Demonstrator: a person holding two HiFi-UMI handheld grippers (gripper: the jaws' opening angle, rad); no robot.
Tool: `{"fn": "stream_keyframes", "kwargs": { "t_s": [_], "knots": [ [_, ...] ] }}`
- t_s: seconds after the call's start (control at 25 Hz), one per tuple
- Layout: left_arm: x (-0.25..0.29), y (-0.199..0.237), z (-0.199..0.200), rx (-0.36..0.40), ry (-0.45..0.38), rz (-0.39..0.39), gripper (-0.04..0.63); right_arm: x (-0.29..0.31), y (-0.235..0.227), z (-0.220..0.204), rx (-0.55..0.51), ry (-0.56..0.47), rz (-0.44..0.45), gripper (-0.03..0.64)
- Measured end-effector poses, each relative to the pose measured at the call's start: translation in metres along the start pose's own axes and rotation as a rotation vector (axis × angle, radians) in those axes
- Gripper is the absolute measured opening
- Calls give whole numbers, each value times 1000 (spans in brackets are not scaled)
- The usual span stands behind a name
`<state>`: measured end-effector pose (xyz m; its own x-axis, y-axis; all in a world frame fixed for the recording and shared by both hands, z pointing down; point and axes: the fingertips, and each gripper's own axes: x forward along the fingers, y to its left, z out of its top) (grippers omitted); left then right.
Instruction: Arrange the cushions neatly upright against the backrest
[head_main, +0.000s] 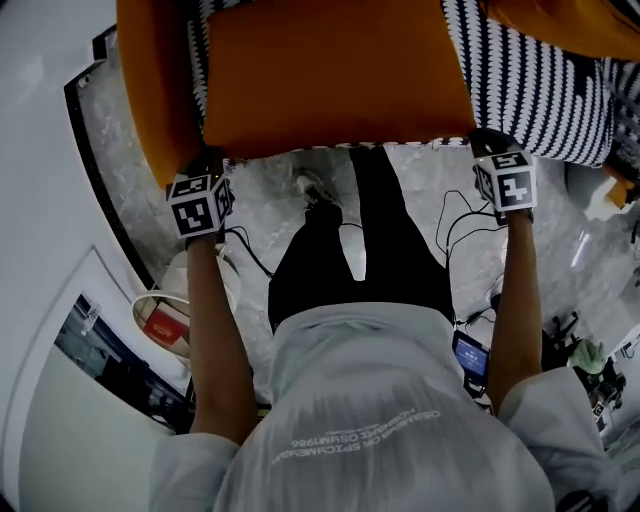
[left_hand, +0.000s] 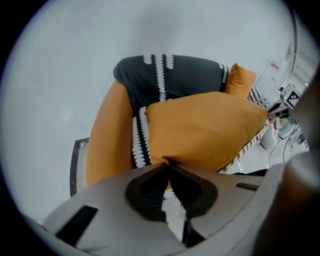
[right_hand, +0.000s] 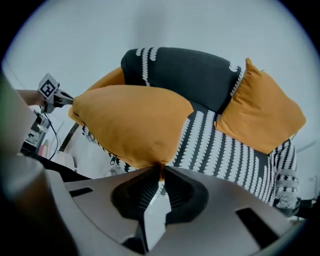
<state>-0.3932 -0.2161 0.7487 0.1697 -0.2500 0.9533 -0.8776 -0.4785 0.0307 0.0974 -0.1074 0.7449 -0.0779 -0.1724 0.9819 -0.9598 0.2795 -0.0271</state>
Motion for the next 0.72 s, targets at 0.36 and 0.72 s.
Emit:
{"fn": "stream_keyframes", "kwargs": {
  "t_s": [0.36, 0.72],
  "knots": [
    [-38, 16, 72, -54, -106, 57, 25, -41, -31, 70, -106, -33, 34, 34],
    [-52, 39, 138, -38, -154, 144, 25, -57, -56, 137, -115, -100, 29, 29]
  ]
}}
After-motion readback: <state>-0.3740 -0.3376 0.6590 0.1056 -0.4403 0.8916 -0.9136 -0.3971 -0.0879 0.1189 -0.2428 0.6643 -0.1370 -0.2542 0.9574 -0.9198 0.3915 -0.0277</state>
